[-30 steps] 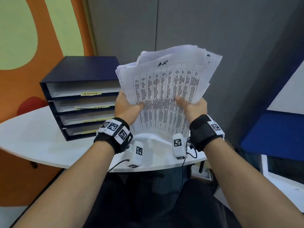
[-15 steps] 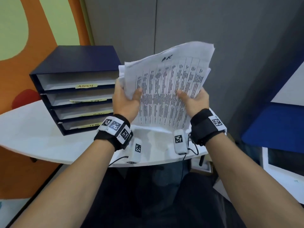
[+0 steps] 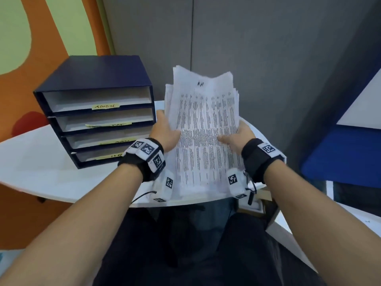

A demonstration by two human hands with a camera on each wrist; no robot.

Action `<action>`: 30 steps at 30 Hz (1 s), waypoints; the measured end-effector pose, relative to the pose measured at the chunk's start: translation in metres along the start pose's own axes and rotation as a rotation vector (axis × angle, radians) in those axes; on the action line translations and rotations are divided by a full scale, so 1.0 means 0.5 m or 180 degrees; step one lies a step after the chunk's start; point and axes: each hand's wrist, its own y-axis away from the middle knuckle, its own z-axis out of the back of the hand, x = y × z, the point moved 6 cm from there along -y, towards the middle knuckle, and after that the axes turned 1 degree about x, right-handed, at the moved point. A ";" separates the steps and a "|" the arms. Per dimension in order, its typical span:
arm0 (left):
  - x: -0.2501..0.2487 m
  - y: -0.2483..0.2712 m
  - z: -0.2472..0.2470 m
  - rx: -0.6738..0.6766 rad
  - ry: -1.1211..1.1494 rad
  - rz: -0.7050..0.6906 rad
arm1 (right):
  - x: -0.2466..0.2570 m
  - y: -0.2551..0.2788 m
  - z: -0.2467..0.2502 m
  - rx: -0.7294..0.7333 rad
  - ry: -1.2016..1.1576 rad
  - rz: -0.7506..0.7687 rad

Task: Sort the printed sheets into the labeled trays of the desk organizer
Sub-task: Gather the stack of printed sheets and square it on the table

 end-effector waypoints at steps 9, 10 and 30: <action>0.170 0.029 -0.097 0.0591 -0.0485 0.1063 | -0.158 0.028 -0.073 0.0288 0.1308 -0.1041; 0.178 0.024 -0.099 0.0585 -0.0552 0.1076 | -0.160 0.025 -0.075 0.0264 0.1325 -0.1061; 0.242 -0.095 -0.070 0.0602 -0.1890 0.0834 | -0.231 -0.079 -0.030 0.0299 0.1706 -0.1735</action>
